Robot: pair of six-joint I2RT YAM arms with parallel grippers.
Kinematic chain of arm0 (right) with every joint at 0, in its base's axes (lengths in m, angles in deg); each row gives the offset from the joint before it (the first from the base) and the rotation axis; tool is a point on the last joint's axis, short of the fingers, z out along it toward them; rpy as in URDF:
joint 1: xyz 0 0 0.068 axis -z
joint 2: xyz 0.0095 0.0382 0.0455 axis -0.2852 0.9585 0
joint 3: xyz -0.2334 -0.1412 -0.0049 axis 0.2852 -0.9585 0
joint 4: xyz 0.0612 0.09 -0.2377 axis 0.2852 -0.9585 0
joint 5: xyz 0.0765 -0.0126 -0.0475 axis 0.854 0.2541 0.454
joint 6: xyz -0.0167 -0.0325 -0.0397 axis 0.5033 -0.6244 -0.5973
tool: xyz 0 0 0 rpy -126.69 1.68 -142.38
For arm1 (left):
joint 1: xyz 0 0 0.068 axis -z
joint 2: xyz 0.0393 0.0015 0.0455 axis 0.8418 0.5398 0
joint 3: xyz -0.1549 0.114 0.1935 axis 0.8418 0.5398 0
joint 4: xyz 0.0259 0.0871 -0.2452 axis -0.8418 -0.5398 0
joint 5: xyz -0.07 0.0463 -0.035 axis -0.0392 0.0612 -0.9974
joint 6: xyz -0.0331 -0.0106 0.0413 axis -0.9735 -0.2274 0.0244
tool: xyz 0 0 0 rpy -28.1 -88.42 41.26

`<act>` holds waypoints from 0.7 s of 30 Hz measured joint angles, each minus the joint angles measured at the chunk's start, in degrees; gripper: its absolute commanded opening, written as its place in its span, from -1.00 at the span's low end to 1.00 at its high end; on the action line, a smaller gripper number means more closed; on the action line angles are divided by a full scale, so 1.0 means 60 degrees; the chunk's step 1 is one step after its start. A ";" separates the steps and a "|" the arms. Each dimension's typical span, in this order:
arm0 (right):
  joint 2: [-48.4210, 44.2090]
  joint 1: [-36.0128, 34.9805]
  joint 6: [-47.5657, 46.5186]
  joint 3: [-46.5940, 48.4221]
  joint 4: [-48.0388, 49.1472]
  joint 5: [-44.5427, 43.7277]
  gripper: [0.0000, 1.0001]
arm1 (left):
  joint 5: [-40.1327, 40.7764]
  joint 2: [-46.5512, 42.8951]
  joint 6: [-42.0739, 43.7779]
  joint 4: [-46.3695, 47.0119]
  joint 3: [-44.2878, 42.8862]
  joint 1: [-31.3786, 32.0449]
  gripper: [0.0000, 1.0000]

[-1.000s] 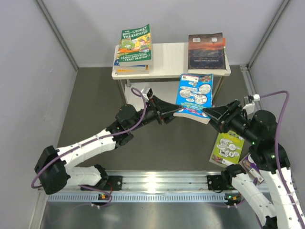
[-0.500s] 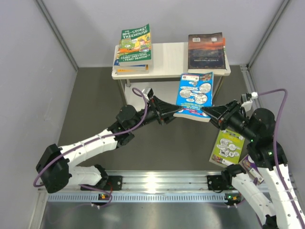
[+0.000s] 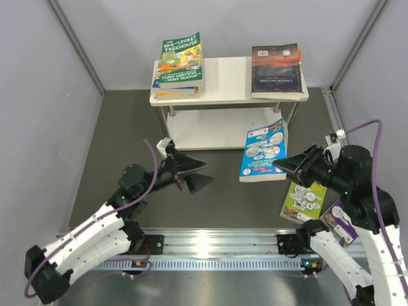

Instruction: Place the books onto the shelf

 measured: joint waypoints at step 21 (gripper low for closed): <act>0.3643 0.0011 -0.3075 0.7380 -0.0397 0.0841 -1.00 | -0.0066 -0.1016 0.0477 -0.2579 0.0284 -0.1461 0.97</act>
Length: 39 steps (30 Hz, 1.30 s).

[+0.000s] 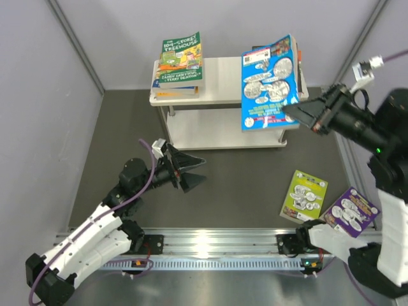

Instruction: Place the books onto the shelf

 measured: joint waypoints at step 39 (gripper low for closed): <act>0.5512 0.3876 -0.0900 0.2135 -0.0015 0.1730 0.52 | 0.1202 -0.1636 0.1257 -0.2499 -0.1045 -0.0324 0.96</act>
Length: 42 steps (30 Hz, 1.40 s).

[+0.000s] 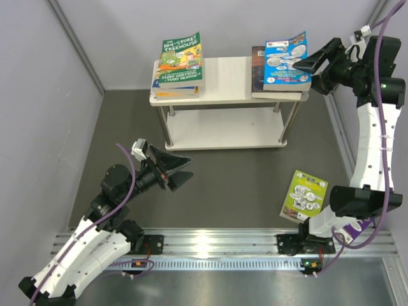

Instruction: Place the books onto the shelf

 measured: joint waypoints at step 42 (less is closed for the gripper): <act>0.0532 0.1821 -0.0280 0.0659 -0.0091 -0.0091 -0.98 | -0.1038 0.1362 0.0262 0.0452 -0.0237 -0.0940 0.94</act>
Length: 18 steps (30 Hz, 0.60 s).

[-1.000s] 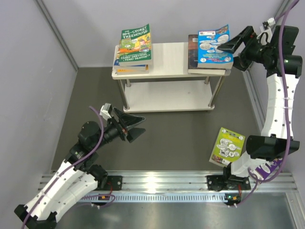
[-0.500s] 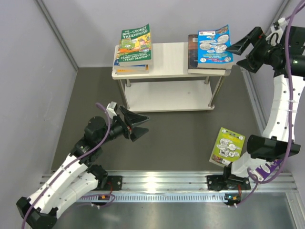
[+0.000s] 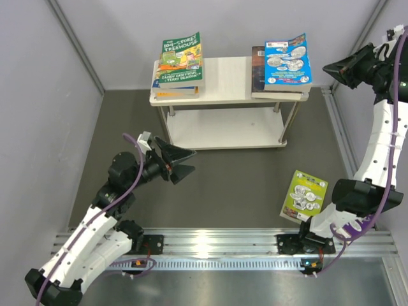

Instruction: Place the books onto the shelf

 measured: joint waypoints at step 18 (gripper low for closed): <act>0.0131 -0.1231 0.0663 -0.0433 0.0976 -0.0579 -1.00 | -0.1490 0.0867 -0.0153 0.1169 0.0004 -0.1370 0.91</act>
